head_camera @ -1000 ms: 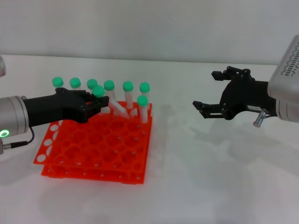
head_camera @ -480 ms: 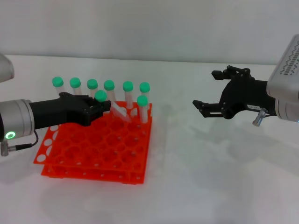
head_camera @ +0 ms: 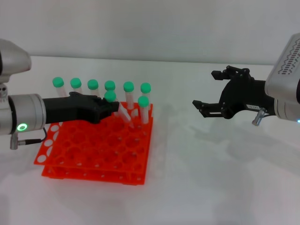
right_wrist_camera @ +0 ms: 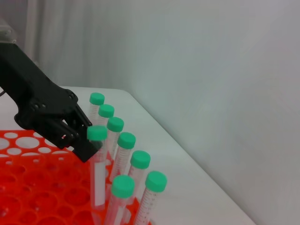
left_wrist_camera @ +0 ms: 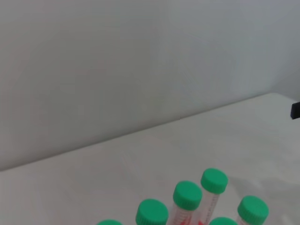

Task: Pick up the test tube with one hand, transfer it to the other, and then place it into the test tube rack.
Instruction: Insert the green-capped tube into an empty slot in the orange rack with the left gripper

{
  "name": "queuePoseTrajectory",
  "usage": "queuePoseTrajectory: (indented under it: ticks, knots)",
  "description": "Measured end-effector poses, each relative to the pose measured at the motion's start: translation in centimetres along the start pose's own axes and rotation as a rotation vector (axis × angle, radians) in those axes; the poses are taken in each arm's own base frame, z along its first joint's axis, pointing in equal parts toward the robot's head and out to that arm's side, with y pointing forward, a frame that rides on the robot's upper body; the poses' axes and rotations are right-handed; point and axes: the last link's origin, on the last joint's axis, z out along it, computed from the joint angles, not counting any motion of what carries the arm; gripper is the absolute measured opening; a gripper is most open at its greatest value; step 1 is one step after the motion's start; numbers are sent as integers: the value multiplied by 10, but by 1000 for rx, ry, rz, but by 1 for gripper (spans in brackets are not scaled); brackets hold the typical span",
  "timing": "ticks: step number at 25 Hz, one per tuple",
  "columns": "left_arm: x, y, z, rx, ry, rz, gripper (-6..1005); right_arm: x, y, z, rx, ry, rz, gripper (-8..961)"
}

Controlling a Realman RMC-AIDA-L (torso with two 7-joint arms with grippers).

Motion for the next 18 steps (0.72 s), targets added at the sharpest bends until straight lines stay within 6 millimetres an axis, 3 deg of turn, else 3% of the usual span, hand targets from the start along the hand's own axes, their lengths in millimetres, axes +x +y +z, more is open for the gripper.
queuePoseTrajectory:
  ticks: [18]
  knots:
    - [14, 1, 10, -7, -40, 4, 341, 0, -2, 1, 11, 7, -15, 875]
